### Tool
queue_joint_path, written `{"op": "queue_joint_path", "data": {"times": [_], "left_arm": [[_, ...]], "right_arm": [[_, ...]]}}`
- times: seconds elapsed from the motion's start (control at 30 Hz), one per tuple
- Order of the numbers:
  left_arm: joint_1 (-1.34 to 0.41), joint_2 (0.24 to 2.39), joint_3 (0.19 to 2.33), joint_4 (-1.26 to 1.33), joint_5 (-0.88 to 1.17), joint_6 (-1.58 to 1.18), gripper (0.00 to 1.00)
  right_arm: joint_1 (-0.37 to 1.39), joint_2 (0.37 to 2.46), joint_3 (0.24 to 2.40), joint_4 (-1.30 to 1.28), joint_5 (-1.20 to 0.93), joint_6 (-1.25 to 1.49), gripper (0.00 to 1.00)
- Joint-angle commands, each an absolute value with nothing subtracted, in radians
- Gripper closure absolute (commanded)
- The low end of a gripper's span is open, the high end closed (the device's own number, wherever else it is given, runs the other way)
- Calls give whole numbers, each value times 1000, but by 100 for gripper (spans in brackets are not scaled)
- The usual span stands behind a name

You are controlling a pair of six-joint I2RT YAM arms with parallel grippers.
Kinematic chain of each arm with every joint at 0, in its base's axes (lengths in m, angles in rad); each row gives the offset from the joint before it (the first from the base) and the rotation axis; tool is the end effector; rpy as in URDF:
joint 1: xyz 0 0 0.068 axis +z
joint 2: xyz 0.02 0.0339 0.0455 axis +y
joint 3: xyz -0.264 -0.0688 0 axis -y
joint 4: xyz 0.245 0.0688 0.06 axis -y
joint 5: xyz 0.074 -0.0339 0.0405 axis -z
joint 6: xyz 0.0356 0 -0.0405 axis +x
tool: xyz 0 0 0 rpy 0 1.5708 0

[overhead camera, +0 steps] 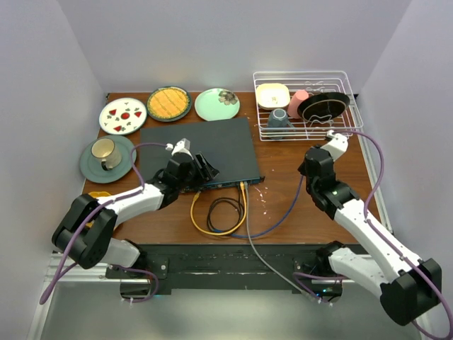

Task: Pull the plug from the switch port
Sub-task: Place the connector at the center of the board.

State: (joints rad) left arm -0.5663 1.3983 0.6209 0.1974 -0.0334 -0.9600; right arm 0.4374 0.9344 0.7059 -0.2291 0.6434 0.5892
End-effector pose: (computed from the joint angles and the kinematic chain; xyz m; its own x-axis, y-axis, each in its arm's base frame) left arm 0.2395 -0.1509 0.1844 -0.6852 -0.5346 -0.4947 -0.0848 0.7332 -0.6747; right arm 0.1968 0.0684 0.2835 -0.2501 0.3738 -0.8931 0.3460 0.8961 0.2782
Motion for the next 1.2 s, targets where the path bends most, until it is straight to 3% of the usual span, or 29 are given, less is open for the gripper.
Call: {"op": "queue_joint_path", "data": {"times": [0.0, 0.07, 0.17, 0.27, 0.43, 0.63, 0.97, 1.07, 1.17], "left_arm": [[-571, 1376, 606, 250, -35, -973, 34], [-571, 1371, 595, 255, -35, -973, 34], [-572, 1364, 584, 261, -35, -977, 34], [-571, 1350, 562, 271, -32, -986, 34], [-572, 1335, 499, 337, -20, -1022, 34], [-580, 1344, 468, 377, -6, -1035, 34], [-615, 1361, 445, 399, -12, -1040, 34], [-617, 1359, 445, 397, -11, -1037, 34], [-618, 1348, 457, 379, -15, -1028, 34]], "right_arm": [[434, 1022, 758, -298, 632, 612, 77], [434, 1034, 733, -287, 591, 623, 60], [434, 1002, 681, -265, 566, 637, 45], [434, 939, 646, -268, 526, 643, 39], [437, 926, 585, -256, 301, 660, 38], [463, 1020, 511, -207, 224, 667, 43], [551, 1052, 483, -225, 322, 726, 48], [549, 1022, 477, -138, 258, 721, 48], [549, 954, 399, 105, 86, 722, 45]]}}
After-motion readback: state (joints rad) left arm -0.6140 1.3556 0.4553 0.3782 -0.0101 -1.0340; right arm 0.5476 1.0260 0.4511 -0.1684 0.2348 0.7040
